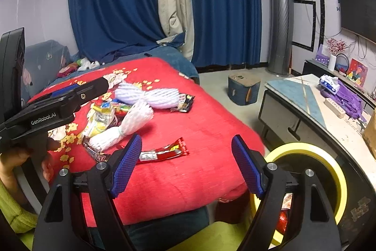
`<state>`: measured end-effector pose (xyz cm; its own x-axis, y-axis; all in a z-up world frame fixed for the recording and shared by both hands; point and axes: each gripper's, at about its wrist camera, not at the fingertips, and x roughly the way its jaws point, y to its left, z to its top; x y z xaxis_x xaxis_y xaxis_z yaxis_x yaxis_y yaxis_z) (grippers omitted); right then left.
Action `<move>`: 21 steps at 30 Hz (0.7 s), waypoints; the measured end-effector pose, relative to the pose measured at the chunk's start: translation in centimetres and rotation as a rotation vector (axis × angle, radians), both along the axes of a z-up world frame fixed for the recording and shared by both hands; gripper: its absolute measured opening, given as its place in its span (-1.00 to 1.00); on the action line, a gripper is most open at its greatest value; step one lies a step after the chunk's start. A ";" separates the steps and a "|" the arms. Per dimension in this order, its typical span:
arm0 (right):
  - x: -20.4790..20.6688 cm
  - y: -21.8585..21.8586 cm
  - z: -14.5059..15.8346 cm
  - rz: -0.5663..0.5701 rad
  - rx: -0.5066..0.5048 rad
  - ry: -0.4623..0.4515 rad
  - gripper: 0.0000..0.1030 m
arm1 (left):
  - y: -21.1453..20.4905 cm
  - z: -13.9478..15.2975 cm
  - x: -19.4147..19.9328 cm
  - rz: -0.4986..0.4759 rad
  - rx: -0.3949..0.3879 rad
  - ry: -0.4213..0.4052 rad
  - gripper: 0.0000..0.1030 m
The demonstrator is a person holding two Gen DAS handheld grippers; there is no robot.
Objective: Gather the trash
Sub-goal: 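Move both tools back over the bed toward the remaining wrappers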
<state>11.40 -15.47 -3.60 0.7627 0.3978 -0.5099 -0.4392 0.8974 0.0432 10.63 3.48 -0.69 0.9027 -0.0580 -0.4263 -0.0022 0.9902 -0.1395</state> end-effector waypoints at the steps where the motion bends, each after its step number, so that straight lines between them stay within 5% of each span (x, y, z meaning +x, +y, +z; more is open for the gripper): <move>1: 0.2 0.4 -0.3 0.003 -0.002 0.007 0.48 | 0.4 -0.2 0.0 0.007 0.009 0.009 0.79; 8: 2.0 2.0 -1.7 -0.001 -0.012 0.066 0.48 | 2.3 -1.7 0.1 0.012 0.065 0.074 0.79; 21: 6.1 4.8 -6.3 -0.021 0.007 0.281 0.47 | 3.6 -4.5 2.8 0.016 0.037 0.224 0.79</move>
